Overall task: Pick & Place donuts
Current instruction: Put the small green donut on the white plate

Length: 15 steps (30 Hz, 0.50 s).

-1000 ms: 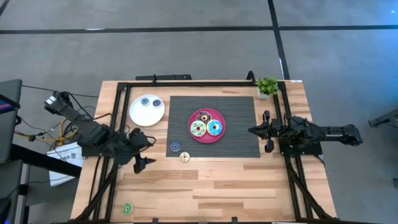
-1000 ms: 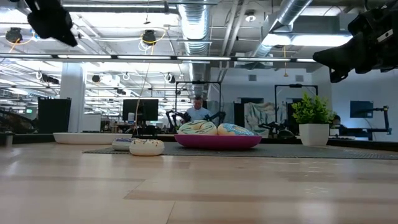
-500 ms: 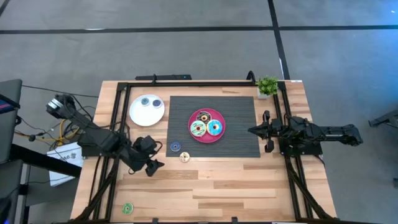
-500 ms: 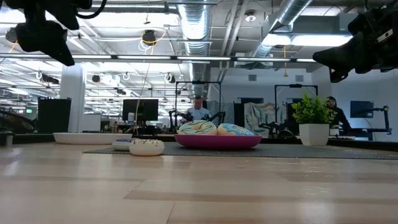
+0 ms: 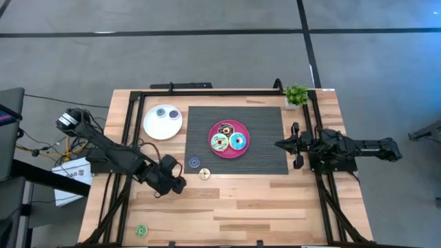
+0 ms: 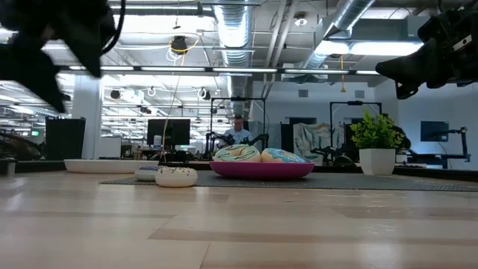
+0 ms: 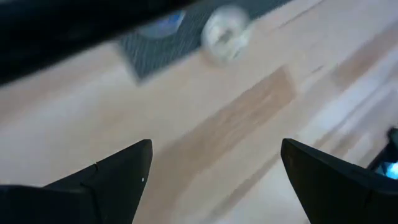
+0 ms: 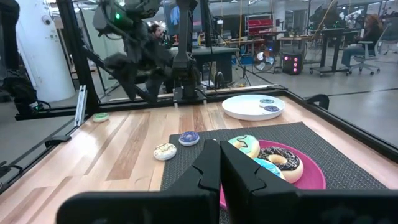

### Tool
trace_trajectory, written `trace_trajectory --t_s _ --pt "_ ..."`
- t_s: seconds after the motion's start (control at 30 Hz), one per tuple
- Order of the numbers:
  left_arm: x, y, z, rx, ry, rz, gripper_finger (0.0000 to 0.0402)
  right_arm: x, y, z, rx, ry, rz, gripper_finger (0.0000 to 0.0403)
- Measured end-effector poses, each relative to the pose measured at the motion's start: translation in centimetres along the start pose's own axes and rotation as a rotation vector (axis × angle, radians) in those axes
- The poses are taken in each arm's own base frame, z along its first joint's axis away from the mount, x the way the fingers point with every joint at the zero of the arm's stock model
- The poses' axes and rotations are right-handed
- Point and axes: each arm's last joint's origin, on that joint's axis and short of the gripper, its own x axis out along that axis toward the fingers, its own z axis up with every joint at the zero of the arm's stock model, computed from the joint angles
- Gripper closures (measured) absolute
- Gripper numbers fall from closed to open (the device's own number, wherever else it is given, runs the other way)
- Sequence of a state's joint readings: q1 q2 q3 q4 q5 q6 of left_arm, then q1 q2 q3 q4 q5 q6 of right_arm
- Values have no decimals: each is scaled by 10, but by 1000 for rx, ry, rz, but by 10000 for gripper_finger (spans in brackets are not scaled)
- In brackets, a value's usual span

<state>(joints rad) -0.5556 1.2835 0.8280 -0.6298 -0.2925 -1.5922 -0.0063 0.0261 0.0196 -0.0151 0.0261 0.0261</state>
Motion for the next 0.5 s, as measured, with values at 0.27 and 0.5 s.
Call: trace_trajectory --t_s 0.27,0.5 --pt "25 0 -36 -167 281 171 52 0 0 0 0 0 0 403" --pt "30 -6 -75 -152 570 303 52 0 0 0 0 0 0 403"
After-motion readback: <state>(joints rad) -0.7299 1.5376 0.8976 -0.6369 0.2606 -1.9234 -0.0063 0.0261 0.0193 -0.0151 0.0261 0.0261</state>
